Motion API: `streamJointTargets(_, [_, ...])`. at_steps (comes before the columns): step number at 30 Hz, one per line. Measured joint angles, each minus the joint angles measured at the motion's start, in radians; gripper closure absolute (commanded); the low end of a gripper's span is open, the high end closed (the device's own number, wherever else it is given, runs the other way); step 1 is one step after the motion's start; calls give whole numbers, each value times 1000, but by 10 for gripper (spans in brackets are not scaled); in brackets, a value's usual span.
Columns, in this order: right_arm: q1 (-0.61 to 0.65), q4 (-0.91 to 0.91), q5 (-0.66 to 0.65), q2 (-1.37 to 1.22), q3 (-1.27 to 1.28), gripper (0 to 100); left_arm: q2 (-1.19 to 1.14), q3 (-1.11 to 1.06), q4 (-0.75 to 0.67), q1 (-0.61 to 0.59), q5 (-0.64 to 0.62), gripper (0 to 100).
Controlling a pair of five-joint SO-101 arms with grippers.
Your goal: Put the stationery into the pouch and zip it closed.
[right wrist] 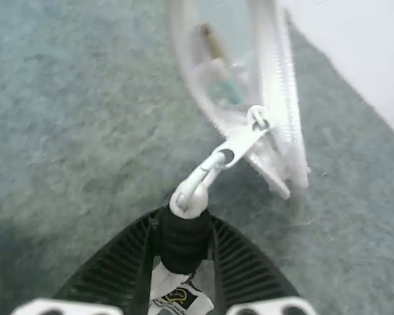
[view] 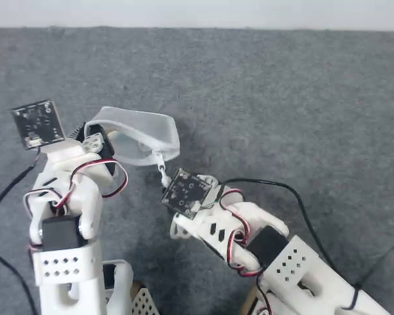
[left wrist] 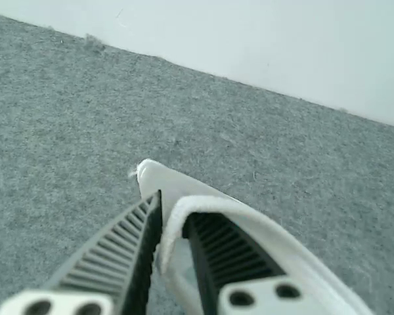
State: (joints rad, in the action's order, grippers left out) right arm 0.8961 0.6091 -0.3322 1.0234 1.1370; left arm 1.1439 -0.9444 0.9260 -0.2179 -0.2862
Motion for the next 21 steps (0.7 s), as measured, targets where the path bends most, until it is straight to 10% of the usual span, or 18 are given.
streamJointTargets(11, [48,150,-2,61,2,994,0,2,0,15,35,793])
streamJointTargets(21, [48,267,-3,404,109,994,2,17,0,305,315,793])
